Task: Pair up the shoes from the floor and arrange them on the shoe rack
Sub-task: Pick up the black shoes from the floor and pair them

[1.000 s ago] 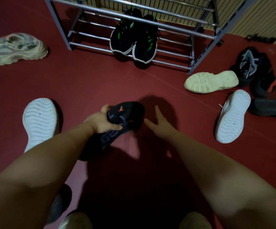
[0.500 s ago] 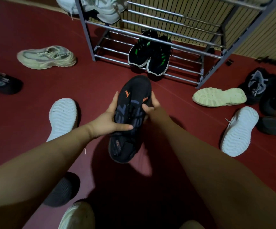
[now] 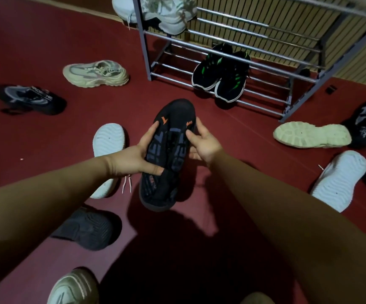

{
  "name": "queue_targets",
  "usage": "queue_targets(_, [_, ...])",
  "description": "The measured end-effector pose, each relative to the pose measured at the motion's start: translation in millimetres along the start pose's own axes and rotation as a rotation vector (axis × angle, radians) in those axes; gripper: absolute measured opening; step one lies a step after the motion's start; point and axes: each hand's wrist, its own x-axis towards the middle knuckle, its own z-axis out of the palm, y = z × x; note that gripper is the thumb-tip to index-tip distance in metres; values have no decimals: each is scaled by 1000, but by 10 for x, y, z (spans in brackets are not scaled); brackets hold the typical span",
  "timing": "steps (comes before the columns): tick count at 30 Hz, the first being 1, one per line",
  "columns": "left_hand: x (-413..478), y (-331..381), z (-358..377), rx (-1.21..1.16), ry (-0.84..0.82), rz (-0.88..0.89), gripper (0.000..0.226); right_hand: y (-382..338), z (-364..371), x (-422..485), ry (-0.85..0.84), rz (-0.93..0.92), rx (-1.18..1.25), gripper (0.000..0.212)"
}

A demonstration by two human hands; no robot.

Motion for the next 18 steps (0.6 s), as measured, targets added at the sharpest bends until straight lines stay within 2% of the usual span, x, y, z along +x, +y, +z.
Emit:
queue_targets(6, [-228,-229,-148,-157,77,20,105,81,354,-48,-17,44,-21,54])
queue_targets(8, [-418,-403,-264,-218,137,-5,108,135,541,-66,-24,54,-78,52])
queue_targets(11, [-752,-661,-525,-184,211,-35,118,318,962,-146,-47,124,-234,51])
queue_targets(14, [-1050,-917,-824,-190,333,-42,105,675,1381,-213,-151,14,-667,59])
queue_targets(16, [-1197,-1068,-959,-240,417,-42,98,872,1670,-310,-353,-55,-1036,68])
queue_targets(18, [-1304,-1192,-1050,-273,474,-41,96,986,2000,-474,-522,-113,-1254,78])
